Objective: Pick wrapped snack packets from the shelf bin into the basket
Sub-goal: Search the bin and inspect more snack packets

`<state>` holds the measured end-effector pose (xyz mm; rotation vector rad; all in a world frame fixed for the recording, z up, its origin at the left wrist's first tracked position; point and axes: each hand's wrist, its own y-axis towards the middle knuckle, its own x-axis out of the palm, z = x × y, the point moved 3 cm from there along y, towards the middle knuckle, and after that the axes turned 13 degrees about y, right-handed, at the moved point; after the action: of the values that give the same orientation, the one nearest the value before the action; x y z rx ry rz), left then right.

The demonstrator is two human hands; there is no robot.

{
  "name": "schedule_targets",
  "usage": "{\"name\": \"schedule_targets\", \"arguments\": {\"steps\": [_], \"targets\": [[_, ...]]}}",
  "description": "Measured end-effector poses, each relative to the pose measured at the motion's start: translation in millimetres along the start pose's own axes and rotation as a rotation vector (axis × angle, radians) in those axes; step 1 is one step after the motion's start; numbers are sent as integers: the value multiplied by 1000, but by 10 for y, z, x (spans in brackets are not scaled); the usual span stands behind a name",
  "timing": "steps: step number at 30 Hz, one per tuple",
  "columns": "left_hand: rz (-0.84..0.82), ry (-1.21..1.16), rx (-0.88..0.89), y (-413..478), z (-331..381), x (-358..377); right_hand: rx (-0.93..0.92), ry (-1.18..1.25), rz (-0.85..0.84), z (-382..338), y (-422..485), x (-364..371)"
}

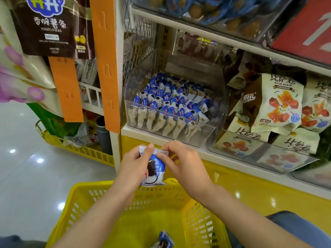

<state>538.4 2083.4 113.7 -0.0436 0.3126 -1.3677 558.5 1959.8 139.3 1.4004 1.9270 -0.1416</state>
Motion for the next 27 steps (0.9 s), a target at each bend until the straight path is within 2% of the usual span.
{"name": "schedule_targets", "arguments": {"steps": [3, 6, 9, 11, 13, 15, 18, 24, 27], "targets": [[-54, -44, -51, 28, -47, -2, 65, 69, 29, 18, -19, 7], [-155, -45, -69, 38, -83, 39, 339, 371, 147, 114, 3, -3], [-112, -17, -27, 44, -122, 51, 585, 711, 230, 201, 34, -17], [-1, -61, -17, 71, -124, -9, 668, 858, 167, 210, 26, 22], [95, -102, -12, 104, -109, -86, 721, 815, 13, 227, -20, 89], [126, -67, 25, 127, -93, -123, 716, 630, -136, 265, -67, 148], [107, 37, 90, 114, -59, -123, 567, 363, -167, 290, -69, 158], [78, 158, 150, 109, -17, -137, 336, 307, -96, 237, -14, 111], [46, 103, 143, 86, -20, -104, 392, 384, -125, 261, 7, 112]]}}
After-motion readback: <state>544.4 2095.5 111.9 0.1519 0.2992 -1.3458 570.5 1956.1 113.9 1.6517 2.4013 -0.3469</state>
